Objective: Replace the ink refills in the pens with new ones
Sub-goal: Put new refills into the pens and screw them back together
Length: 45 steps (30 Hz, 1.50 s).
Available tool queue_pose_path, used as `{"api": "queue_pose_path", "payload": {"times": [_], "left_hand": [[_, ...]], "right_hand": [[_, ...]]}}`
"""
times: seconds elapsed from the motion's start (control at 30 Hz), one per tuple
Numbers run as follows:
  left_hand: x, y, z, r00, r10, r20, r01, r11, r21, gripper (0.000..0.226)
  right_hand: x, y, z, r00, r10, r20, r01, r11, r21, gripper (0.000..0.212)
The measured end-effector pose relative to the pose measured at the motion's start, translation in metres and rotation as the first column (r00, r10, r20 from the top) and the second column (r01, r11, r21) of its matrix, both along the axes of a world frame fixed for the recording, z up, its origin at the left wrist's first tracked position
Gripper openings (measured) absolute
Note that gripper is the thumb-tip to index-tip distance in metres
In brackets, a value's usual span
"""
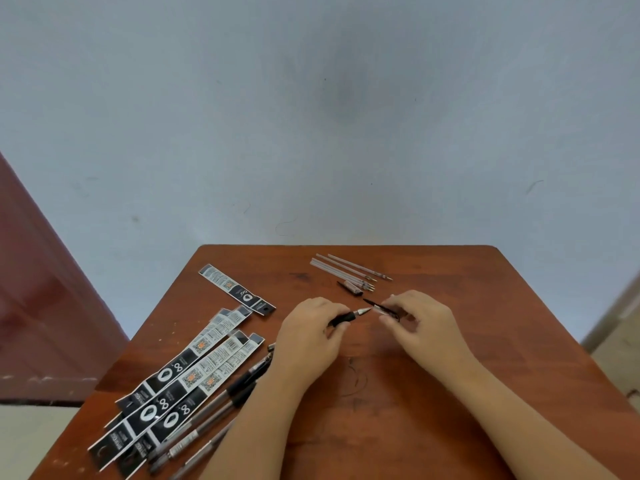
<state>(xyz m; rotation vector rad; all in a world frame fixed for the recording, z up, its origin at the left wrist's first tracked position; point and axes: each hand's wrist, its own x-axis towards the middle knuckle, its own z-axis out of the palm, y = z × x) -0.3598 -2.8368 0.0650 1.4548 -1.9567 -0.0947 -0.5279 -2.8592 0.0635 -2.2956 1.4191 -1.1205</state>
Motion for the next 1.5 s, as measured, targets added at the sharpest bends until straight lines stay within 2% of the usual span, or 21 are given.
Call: {"api": "queue_pose_path", "payload": {"times": [0.4,0.63,0.77,0.93,1.13,1.23,1.3,1.4,1.5], "left_hand": [[-0.004,0.005,0.004,0.997,-0.078,-0.021,0.077,0.997,-0.006,0.019],[-0.006,0.006,0.005,0.993,-0.117,-0.009,0.118,0.993,0.029,0.022],[-0.005,0.007,0.006,0.991,-0.111,-0.077,0.115,0.992,0.057,0.022],[-0.005,0.007,0.007,0.984,-0.156,-0.091,0.164,0.982,0.090,0.018],[-0.005,0.007,0.005,0.975,-0.176,-0.136,0.186,0.981,0.062,0.015],[-0.005,0.008,0.003,0.969,-0.209,-0.134,0.219,0.973,0.068,0.012],[-0.005,0.008,0.003,0.963,-0.238,-0.130,0.248,0.966,0.068,0.010],[-0.004,0.007,0.001,0.964,-0.217,-0.152,0.229,0.971,0.069,0.009],[-0.005,0.006,0.000,0.970,-0.208,-0.129,0.218,0.974,0.070,0.010]], "right_hand": [[-0.012,-0.001,0.008,1.000,0.025,-0.010,-0.025,1.000,0.007,0.016],[-0.010,0.001,0.007,0.991,0.123,-0.060,-0.122,0.992,0.010,0.016],[-0.010,0.000,0.008,0.983,0.171,-0.063,-0.170,0.985,0.030,0.016],[-0.013,-0.003,0.007,0.973,0.229,0.020,-0.229,0.964,0.136,0.022],[-0.018,-0.006,0.003,0.964,0.227,0.140,-0.254,0.940,0.226,0.017],[-0.016,-0.004,0.003,0.953,0.265,0.146,-0.292,0.933,0.210,0.013],[-0.014,-0.003,0.003,0.948,0.291,0.130,-0.312,0.932,0.187,0.020],[-0.014,-0.003,0.001,0.946,0.301,0.124,-0.319,0.932,0.173,0.013],[-0.013,-0.004,-0.002,0.952,0.280,0.126,-0.298,0.941,0.161,0.015]]}}
